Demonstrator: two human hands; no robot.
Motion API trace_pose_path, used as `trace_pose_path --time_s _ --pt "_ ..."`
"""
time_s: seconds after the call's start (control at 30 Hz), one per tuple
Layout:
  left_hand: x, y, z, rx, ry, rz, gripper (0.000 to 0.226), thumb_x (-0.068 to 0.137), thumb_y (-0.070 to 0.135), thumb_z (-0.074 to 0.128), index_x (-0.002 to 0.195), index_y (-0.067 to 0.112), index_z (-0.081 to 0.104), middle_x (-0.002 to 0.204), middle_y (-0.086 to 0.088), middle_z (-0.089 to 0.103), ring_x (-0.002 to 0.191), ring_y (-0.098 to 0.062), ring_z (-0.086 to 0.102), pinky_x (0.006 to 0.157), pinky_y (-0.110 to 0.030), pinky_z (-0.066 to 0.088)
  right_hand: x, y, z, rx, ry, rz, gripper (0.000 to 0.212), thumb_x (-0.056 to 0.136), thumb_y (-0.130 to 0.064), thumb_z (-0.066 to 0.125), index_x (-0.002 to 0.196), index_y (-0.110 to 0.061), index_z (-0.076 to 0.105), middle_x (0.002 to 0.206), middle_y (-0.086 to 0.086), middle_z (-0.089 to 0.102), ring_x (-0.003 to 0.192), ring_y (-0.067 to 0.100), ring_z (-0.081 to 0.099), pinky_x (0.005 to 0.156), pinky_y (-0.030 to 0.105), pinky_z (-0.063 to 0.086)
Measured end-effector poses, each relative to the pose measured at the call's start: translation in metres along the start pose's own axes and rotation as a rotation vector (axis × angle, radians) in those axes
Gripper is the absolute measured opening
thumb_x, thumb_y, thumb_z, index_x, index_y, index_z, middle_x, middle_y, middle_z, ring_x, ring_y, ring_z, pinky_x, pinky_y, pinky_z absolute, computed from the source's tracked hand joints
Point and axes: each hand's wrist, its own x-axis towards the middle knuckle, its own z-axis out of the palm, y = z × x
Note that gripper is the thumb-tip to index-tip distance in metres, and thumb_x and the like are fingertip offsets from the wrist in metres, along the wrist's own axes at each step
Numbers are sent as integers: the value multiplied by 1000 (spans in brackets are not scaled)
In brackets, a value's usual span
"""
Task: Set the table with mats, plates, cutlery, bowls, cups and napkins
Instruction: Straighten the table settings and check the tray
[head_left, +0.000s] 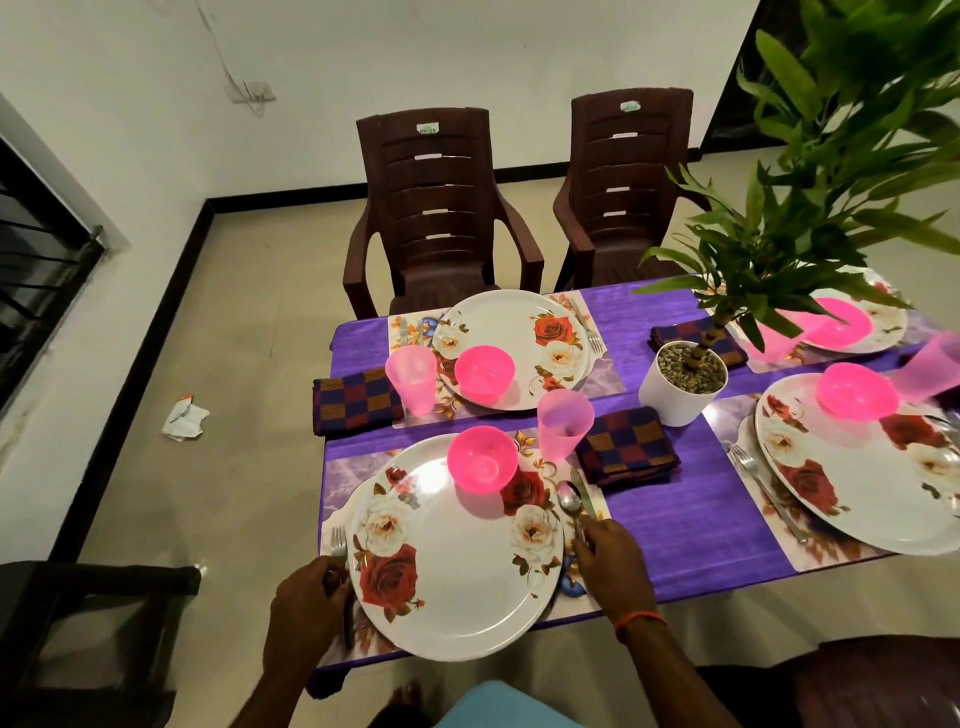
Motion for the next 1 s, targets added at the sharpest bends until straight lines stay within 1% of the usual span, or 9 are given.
trace_pose_path --time_s 0.07,0.13,0.27,0.33,0.4,0.5,0.6,0.77,1.0 --pt "-2 -1 0 -31 14 -1 24 87 16 79 111 18 76 100 -4 78 87 -23 71 77 -34 53 -1 5 -3 -41 63 16 26 100 -31 58 121 -19 67 96 4 65 89 19 61 71 30 50" --pt "-4 -4 0 -40 28 -16 26 87 17 80 112 18 75 99 -5 78 88 -26 72 78 -35 53 -1 12 -7 -113 117 29 25 99 -35 58 117 -20 66 96 4 65 89 19 58 69 33 52" --pt "-6 -8 1 -28 36 -3 22 86 14 80 108 16 76 97 -7 78 82 -22 68 73 -32 48 -2 21 -4 -230 90 46 22 100 -29 57 116 -18 65 104 5 62 96 18 54 71 26 48" --pt "-6 -8 1 -28 31 -2 23 86 13 81 109 15 76 99 -8 78 85 -24 70 75 -33 51 -3 22 0 -236 73 41 20 100 -25 57 114 -16 67 104 5 62 97 18 53 73 25 46" --pt "-4 -7 1 -31 27 0 24 86 13 81 110 15 76 100 -7 78 87 -25 71 78 -35 53 -2 22 1 -218 65 37 19 100 -23 58 113 -14 68 105 6 62 99 18 53 77 25 48" --pt "-3 -9 0 -47 25 10 24 87 13 79 110 16 76 101 -7 78 84 -21 69 78 -34 53 0 24 1 -217 62 23 18 100 -23 58 109 -14 70 101 4 61 95 15 52 77 24 48" --pt "-3 -7 0 -60 20 7 22 88 12 79 110 14 76 103 -7 78 86 -21 70 83 -38 56 2 22 1 -216 71 19 17 100 -24 58 107 -14 71 99 3 61 92 13 50 74 21 42" --pt "-2 -8 0 -53 12 4 21 88 14 79 109 15 77 102 -6 78 83 -18 68 82 -37 55 1 22 3 -205 77 37 18 100 -26 60 105 -13 71 97 4 61 91 13 53 76 23 50" --pt "-2 -6 0 -56 19 9 20 87 12 80 107 12 78 101 -6 78 82 -17 66 82 -38 55 2 22 3 -245 66 66 19 100 -29 59 103 -15 71 94 2 63 88 12 55 77 24 52"
